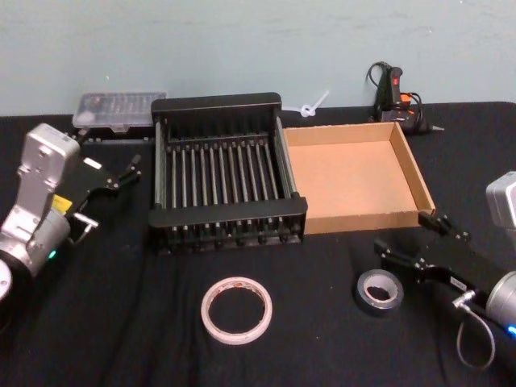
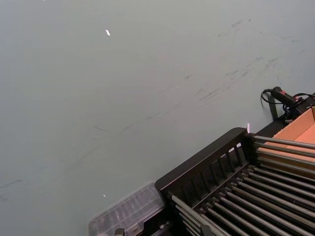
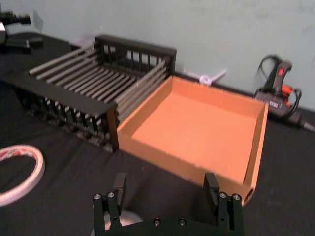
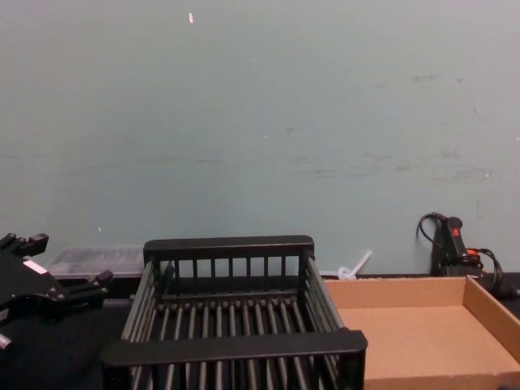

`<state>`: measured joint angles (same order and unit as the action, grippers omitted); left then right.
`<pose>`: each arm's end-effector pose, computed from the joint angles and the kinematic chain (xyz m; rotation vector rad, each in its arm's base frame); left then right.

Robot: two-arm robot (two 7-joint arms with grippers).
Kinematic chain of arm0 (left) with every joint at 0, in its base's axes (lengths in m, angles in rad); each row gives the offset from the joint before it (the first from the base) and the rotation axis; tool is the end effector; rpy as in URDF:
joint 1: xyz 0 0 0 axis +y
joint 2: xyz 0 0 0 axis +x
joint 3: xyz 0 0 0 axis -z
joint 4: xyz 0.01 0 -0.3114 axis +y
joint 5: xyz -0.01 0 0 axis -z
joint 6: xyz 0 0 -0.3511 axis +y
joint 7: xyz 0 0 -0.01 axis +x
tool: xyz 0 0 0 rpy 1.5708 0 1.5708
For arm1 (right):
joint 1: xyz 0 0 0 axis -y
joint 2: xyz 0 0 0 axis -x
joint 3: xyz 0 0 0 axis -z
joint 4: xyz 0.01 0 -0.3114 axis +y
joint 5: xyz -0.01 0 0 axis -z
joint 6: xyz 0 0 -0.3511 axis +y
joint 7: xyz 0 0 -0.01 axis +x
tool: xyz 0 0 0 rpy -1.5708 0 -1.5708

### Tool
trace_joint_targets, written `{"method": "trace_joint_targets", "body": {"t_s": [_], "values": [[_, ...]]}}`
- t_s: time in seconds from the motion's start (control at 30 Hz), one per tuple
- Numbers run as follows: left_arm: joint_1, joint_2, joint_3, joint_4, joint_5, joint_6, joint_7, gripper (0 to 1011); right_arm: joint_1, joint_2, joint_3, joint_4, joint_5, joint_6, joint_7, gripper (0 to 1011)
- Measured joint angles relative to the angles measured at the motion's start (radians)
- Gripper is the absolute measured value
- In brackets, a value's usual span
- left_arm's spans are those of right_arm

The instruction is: Pick up the white tape and place it into the black box , Pick up the silver tape and place it into the brown box.

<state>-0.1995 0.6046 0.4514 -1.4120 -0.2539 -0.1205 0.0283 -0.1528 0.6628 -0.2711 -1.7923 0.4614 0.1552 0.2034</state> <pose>0.4015 0.0836 -0.3276 0.3044 -0.2850 1.2480 0.3087 -0.0721 -0.3027 -0.3089 0.0991 -1.0091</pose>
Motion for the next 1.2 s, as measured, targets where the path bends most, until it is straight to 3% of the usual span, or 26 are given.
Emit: {"method": "trace_joint_targets", "body": {"t_s": [0.2, 0.5, 1.2], "values": [[0.000, 0.000, 0.000, 0.000, 0.000, 0.000, 0.000, 1001, -0.016, 0.003, 0.012, -0.016, 0.008, 0.088, 0.002, 1002], [0.000, 0.000, 0.000, 0.000, 0.000, 0.000, 0.000, 1001, -0.015, -0.008, 0.024, -0.020, 0.014, 0.180, 0.015, 1002], [0.000, 0.000, 0.000, 0.000, 0.000, 0.000, 0.000, 1001, 0.004, -0.019, 0.024, -0.026, -0.028, 0.301, 0.056, 1002]]}}
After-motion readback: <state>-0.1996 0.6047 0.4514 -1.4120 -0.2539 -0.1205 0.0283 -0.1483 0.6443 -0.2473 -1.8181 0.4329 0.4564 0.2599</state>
